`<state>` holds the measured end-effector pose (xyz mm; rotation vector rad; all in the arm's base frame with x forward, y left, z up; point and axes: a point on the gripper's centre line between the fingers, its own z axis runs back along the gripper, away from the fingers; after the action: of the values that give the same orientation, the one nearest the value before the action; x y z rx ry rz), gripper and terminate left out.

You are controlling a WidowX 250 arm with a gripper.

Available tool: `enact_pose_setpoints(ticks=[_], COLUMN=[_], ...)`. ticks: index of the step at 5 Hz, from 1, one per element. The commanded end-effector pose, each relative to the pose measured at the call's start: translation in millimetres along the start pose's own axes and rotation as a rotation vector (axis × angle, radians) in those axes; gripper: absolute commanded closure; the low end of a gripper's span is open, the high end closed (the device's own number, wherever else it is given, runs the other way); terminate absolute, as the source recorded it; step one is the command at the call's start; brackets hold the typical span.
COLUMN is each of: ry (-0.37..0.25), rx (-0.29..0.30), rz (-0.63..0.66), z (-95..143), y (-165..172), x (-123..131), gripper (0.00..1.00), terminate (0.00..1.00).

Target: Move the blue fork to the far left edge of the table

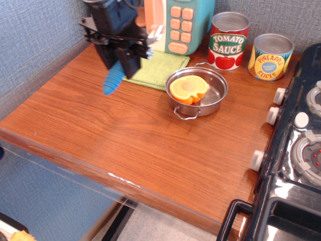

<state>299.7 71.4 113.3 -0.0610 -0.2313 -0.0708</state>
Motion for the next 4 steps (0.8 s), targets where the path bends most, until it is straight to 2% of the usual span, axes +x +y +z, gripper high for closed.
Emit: enact_pose_setpoints(ticks=[1, 2, 3, 4], ry=[0.051, 0.091, 0.118, 0.134], rx=[0.079, 0.071, 0.078, 0.083], rz=[0.002, -0.035, -0.005, 0.002], z=[-17.8, -42.0, -59.1, -64.4], y=[98.4, 128.5, 138.6, 133.4], x=[-5.5, -19.9, -31.6, -33.4], gripper=[1.00, 1.00, 1.00, 1.00], terminate=[0.00, 0.00, 0.00, 0.00])
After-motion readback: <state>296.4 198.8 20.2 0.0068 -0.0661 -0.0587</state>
